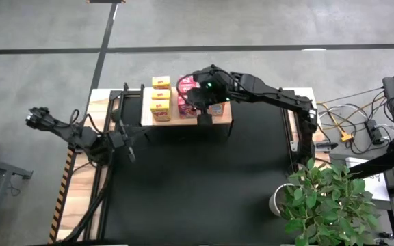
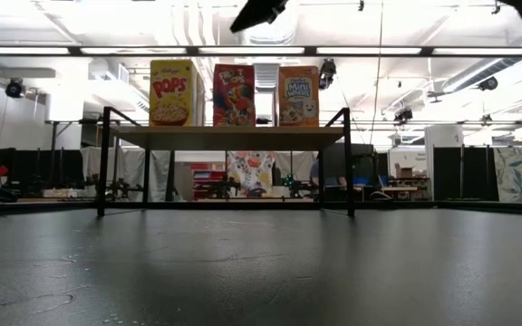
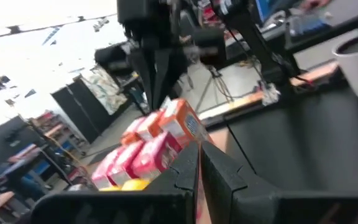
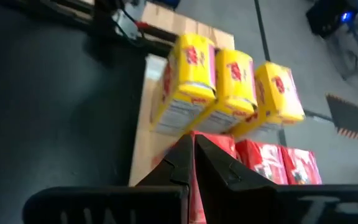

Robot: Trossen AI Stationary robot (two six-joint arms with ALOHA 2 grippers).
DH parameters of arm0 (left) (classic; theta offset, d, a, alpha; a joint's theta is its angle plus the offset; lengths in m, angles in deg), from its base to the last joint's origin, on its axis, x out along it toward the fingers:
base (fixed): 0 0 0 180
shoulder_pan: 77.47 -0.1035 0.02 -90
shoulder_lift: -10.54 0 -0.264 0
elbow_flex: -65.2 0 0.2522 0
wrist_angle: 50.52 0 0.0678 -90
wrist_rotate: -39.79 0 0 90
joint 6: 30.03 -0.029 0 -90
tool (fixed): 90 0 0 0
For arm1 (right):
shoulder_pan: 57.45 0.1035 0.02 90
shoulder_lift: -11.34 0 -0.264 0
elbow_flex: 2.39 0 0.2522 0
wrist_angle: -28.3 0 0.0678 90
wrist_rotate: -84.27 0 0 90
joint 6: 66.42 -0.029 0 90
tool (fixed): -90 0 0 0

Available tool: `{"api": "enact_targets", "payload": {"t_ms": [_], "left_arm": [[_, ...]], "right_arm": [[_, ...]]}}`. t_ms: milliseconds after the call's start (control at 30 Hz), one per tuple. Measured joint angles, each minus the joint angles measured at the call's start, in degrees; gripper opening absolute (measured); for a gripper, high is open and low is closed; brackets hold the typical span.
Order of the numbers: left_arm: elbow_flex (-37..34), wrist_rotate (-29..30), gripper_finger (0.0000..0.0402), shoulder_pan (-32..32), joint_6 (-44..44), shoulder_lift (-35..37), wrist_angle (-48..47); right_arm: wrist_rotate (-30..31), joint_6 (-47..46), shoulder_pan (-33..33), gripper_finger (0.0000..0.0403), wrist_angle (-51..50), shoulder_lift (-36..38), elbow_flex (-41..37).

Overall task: Stack cereal on shelf
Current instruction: Adjust the orange cereal boxes on the shelf

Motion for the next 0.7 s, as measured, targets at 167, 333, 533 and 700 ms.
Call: {"api": "enact_targets", "payload": {"t_ms": [167, 333, 533, 700], "left_arm": [[-0.14, -0.31, 0.0000, 0.87, 4.49, 5.18, -5.05], [-2.28, -3.45, 0.0000, 0.84, 4.96, 9.16, -5.16], [-3.73, -4.47, 0.0000, 0.84, 5.99, 13.26, -7.10], [-5.59, -4.60, 0.0000, 0.84, 8.07, 16.69, -7.60]], "right_arm": [[-0.10, 0.05, 2.48, 0.0009, 6.50, 6.82, -9.56], [-0.26, -1.70, 4.93, 0.0009, 16.20, 17.74, -24.82], [-0.27, -4.33, 7.43, 0.0009, 26.36, 32.27, -42.50], [-0.25, -5.69, 9.15, 0.0009, 31.69, 45.10, -54.78]]}}
